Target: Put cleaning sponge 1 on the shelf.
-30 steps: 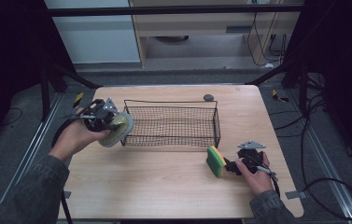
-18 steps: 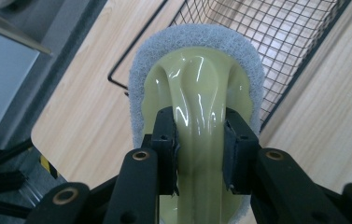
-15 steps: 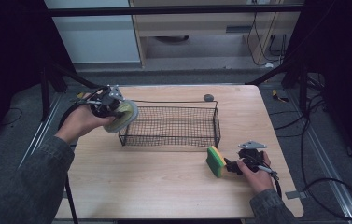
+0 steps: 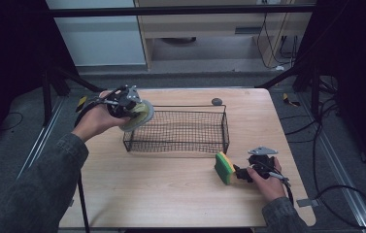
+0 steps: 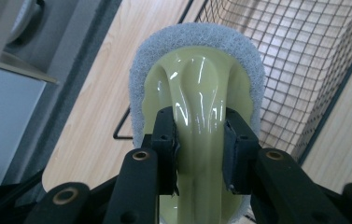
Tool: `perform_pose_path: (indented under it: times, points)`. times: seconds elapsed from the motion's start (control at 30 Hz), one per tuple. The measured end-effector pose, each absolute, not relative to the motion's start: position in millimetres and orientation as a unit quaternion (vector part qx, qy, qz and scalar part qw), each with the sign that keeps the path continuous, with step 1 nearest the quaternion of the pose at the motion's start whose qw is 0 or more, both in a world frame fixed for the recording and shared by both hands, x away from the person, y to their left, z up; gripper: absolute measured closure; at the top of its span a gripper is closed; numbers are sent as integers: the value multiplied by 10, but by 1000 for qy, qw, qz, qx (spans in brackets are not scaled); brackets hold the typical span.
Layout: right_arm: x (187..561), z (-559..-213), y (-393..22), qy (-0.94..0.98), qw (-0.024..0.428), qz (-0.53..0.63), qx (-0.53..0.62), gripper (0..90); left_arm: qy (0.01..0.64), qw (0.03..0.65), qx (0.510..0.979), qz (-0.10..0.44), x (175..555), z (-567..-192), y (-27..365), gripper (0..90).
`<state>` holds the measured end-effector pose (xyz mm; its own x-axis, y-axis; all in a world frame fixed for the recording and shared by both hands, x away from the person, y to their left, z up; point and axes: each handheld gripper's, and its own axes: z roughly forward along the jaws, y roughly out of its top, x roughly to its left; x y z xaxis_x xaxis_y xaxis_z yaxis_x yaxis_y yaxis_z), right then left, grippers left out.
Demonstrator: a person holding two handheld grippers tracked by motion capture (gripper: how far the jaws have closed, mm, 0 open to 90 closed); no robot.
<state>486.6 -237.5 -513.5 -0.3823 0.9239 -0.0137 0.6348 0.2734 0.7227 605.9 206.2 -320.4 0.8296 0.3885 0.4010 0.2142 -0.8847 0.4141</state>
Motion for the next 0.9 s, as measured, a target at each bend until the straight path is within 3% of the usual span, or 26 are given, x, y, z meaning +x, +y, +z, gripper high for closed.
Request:
perform_pose_path:
  times: [0.4,0.9]
  points:
    - [4829,-5132,-2426,767,222,324,507,12,140,179,934,277,6001,-3096,1843,695]
    - [4793,-5131,-2437,763,223,324,513,11,113,156,933,304,5919,-3148,1838,695]
